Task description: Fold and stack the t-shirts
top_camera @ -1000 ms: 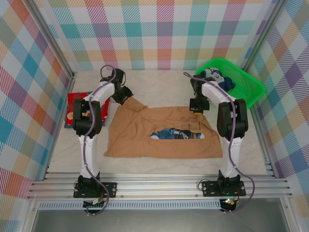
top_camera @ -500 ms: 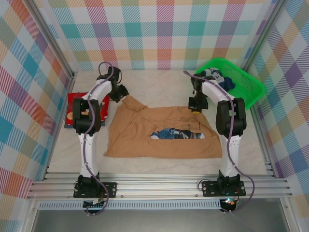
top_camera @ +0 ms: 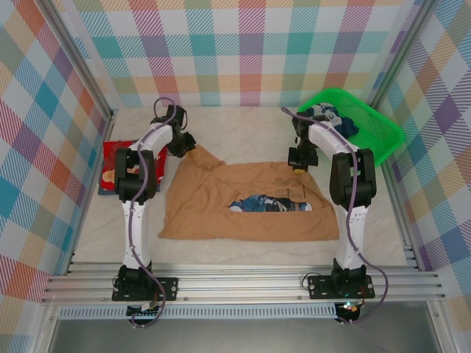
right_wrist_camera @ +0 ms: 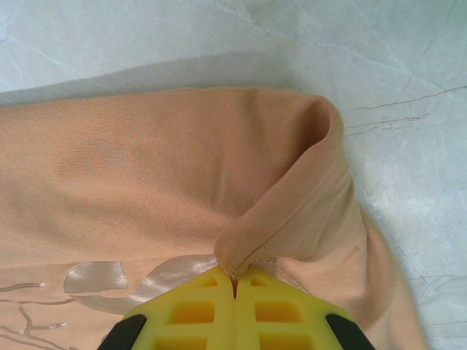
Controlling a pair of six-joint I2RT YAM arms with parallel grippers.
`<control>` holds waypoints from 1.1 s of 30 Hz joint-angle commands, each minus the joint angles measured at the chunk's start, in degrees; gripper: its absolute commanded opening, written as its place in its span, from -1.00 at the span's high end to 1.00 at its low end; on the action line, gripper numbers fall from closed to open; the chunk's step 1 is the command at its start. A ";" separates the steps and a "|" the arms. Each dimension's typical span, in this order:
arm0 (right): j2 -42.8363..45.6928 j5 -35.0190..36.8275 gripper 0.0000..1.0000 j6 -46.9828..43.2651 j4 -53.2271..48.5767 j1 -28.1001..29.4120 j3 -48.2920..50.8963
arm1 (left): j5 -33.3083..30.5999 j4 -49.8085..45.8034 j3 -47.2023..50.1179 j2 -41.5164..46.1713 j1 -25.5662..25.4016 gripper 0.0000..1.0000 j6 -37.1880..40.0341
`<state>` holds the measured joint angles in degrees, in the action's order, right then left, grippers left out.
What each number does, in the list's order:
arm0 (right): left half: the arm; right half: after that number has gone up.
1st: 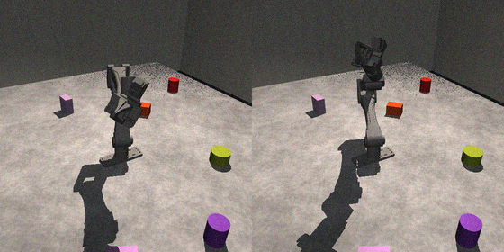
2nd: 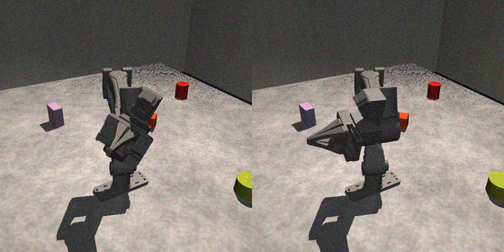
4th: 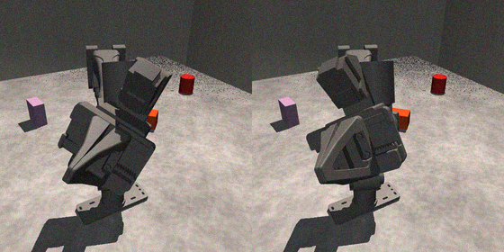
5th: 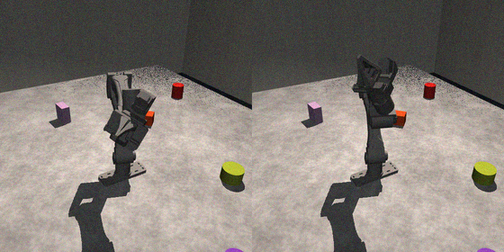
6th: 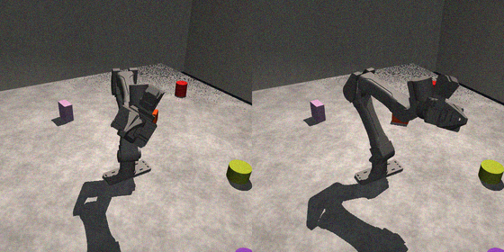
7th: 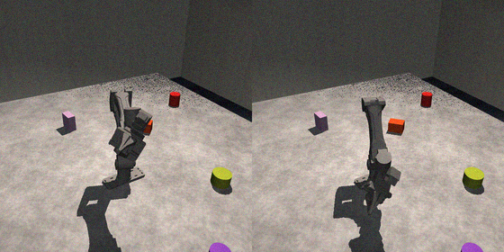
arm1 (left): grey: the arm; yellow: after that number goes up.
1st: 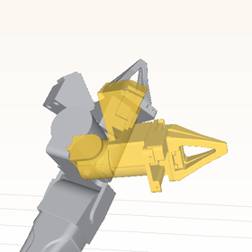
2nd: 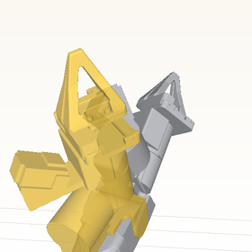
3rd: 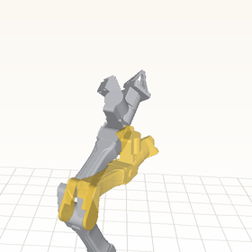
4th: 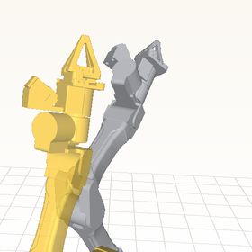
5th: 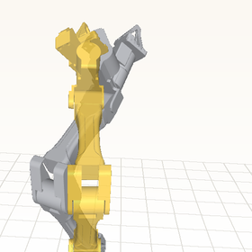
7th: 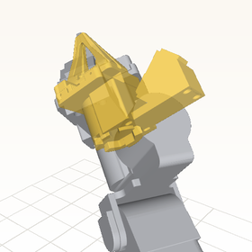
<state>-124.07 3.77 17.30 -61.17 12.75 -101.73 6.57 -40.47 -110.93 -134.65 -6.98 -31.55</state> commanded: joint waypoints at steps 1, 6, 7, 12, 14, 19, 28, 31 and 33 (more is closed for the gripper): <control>-0.12 -0.78 1.00 0.45 -1.54 -0.30 -0.22 | 0.20 -1.59 -0.14 -1.15 0.09 0.61 1.05; -0.09 -0.95 1.00 0.36 -1.50 -0.27 -0.04 | -0.66 -2.03 -1.66 0.08 -0.17 0.71 2.08; -0.11 -0.91 1.00 0.34 -1.50 -0.27 -0.04 | -1.00 -2.37 -2.01 0.37 -0.38 0.73 2.34; -0.18 -0.79 1.00 0.37 -1.37 -0.28 -0.12 | -2.00 -2.60 -2.52 1.99 -1.07 0.95 2.72; -0.18 -0.79 1.00 0.31 -1.30 -0.27 -0.13 | -2.00 -2.60 -2.44 2.50 -1.37 1.00 2.69; 0.03 -0.95 1.00 0.11 -1.16 -0.77 -0.04 | -2.67 -3.58 -2.77 4.46 -2.05 1.00 1.90; 1.34 -2.48 1.00 -4.10 -1.02 -2.12 -2.55 | -1.54 -11.10 -6.51 9.45 -2.96 1.00 -5.00; 1.40 -2.21 1.00 -4.91 -1.63 -3.09 -3.47 | -1.51 -12.97 -6.48 11.57 -2.95 1.00 -6.48; 1.79 -2.24 1.00 -4.63 -1.45 -4.22 -3.53 | -1.24 -13.87 -6.33 12.92 -2.88 1.00 -7.35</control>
<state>-124.07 2.28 14.20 -61.34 9.74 -103.77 5.02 -50.11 -116.20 -125.19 -9.63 -36.38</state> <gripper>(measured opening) 0.041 0.048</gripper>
